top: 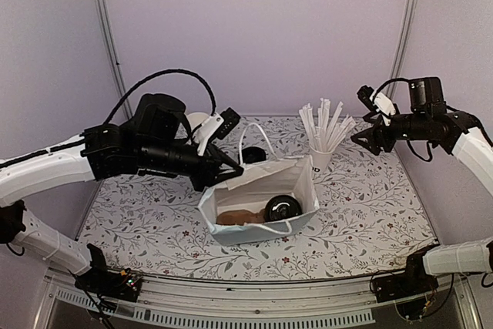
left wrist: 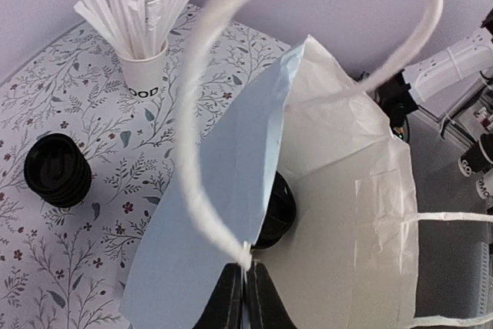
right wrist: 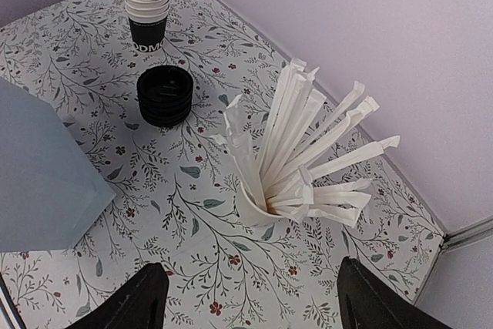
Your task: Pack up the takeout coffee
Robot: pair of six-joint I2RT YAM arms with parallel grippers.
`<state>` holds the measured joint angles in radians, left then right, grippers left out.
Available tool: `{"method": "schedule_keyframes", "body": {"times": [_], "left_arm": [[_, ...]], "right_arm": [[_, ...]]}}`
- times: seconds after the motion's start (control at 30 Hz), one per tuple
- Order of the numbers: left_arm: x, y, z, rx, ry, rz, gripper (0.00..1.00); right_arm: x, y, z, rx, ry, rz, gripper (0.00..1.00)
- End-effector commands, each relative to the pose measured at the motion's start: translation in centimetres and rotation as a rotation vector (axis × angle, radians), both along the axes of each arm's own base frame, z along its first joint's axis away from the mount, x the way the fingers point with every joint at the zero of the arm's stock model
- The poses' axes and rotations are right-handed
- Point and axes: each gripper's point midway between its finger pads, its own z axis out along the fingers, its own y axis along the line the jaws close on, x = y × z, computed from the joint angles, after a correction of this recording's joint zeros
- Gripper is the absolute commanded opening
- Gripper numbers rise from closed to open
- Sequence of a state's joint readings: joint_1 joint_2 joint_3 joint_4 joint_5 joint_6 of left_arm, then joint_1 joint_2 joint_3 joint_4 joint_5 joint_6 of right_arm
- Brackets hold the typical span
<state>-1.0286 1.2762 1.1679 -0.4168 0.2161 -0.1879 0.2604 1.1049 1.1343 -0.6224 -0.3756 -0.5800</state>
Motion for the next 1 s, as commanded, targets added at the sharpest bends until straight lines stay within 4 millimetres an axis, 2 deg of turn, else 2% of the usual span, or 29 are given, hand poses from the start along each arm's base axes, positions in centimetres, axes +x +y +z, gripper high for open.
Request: {"method": "schedule_keyframes", "body": {"times": [0.0,0.07,0.2,0.37,0.5,0.63,0.73,0.8,0.97], "left_arm": [[4.2,1.0,-1.0,0.045,-0.038,0.104,0.12],[6.0,2.0,-1.1,0.057,-0.070,0.177,0.16],[8.2,3.3,0.0,0.008,-0.088,0.230,0.28],[8.5,3.9,2.2,-0.037,-0.108,0.236,0.52],[7.8,4.9,4.8,-0.065,-0.139,0.248,0.64],[7.3,6.9,7.0,-0.111,-0.178,0.302,0.70],[7.0,8.3,8.0,-0.150,-0.195,0.352,0.72],[6.6,8.7,8.2,-0.176,-0.195,0.362,0.72],[6.4,9.1,7.1,-0.170,-0.159,0.379,0.73]], "right_arm": [[1.7,0.1,1.2,0.031,-0.018,-0.033,0.78],[2.4,0.2,1.3,0.039,-0.017,-0.046,0.76],[3.9,0.8,0.9,0.065,0.019,-0.051,0.70],[5.4,1.8,1.7,0.093,0.028,-0.021,0.63],[7.2,2.4,3.6,0.112,0.001,-0.023,0.59],[8.9,2.9,4.9,0.134,-0.013,-0.029,0.56],[10.4,3.4,4.5,0.142,0.011,-0.029,0.55],[11.4,3.9,3.9,0.146,0.046,-0.019,0.55],[13.5,5.0,1.5,0.154,0.160,-0.008,0.59]]}}
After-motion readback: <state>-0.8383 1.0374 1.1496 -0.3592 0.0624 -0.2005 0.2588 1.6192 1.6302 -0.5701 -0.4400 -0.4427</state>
